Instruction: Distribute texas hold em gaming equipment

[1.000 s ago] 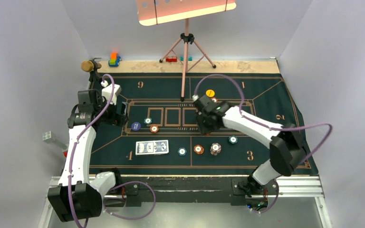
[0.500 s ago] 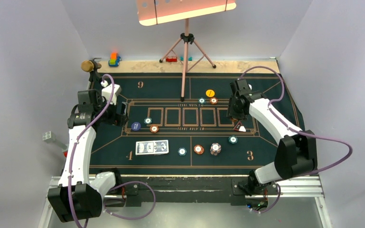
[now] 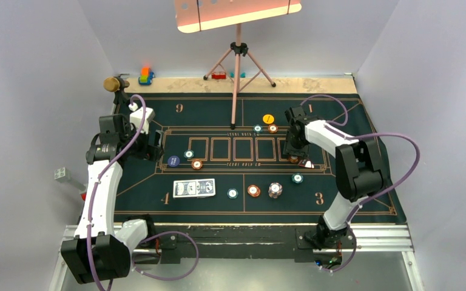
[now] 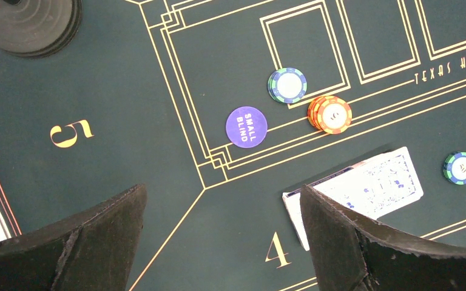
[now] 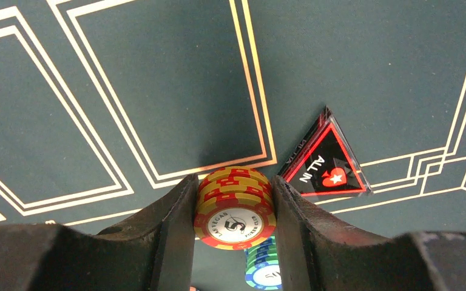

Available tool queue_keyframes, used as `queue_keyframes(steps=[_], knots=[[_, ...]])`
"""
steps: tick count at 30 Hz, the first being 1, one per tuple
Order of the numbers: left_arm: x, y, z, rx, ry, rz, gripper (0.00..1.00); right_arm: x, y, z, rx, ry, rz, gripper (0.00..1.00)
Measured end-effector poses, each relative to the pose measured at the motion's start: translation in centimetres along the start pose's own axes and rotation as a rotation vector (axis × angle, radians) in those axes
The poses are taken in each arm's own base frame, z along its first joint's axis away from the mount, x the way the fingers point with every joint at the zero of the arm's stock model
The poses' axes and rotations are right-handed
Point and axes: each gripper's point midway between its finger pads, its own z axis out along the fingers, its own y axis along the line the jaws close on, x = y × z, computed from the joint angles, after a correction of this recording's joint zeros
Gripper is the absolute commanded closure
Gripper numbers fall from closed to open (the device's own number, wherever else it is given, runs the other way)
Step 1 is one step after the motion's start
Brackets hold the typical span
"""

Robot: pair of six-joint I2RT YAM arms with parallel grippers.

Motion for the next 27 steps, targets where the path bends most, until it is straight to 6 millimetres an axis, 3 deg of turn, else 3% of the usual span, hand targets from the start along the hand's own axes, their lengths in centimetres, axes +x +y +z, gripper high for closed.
queue_keyframes(steps=[12, 27], knots=[[0.0, 0.0, 0.0, 0.0, 0.0, 0.0, 0.0, -1.1, 0.7, 1.6, -0.001, -0.016, 0.026, 1.0], [0.0, 0.0, 0.0, 0.0, 0.0, 0.0, 0.0, -0.9, -0.6, 1.9, -0.008, -0.032, 0.116, 1.0]])
